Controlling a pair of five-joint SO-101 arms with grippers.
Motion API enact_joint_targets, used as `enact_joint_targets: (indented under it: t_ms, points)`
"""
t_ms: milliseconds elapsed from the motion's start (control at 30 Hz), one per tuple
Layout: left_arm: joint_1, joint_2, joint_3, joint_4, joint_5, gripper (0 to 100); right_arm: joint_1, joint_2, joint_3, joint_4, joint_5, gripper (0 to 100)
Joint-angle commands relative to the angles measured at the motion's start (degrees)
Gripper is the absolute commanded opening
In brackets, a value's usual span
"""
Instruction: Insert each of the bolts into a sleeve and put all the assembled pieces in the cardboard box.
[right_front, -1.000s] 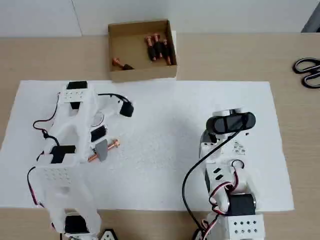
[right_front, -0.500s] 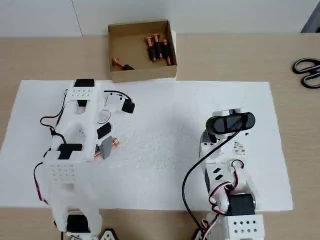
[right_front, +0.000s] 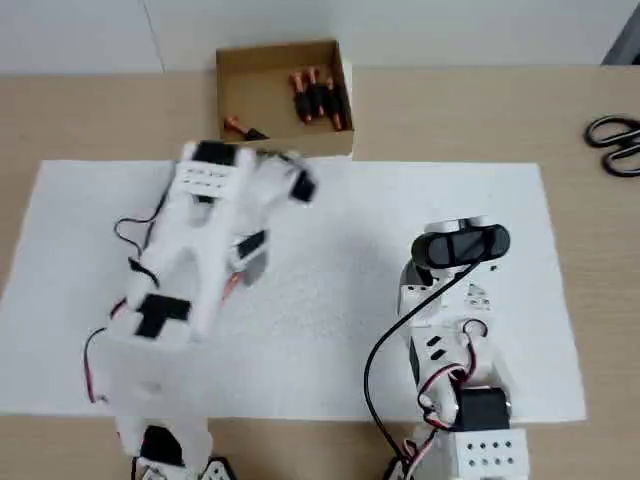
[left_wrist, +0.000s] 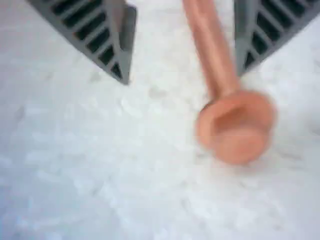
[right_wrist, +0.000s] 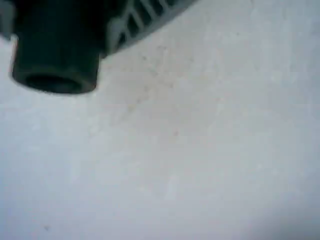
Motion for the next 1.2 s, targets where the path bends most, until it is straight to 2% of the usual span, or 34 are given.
enact_joint_targets:
  t_ms: [0,300,533,767,1033,1167]
  points:
    - [2.6,-8.0,-1.8,0.7,1.4,14,0.1,-0.7,-0.4,-1.1,0.3,0.4]
    - [5.5,-16.1,5.8,0.6,1.5,14,0.1,-0.7,-0.4,-1.1,0.3,0.4]
    - [6.0,-23.8,6.5,0.7,6.6,14,0.1,-0.7,-0.4,-1.1,0.3,0.4]
    - [12.0,-32.6,18.6,0.7,6.7,14,0.0,-0.7,1.4,-1.3,0.3,0.4]
    - [12.4,-28.7,22.5,0.6,6.2,14,-0.1,-0.7,2.6,-3.4,0.3,0.4]
    - [12.4,-24.6,23.2,0.6,0.9,14,0.0,-0.7,2.6,-3.2,0.3,0.4]
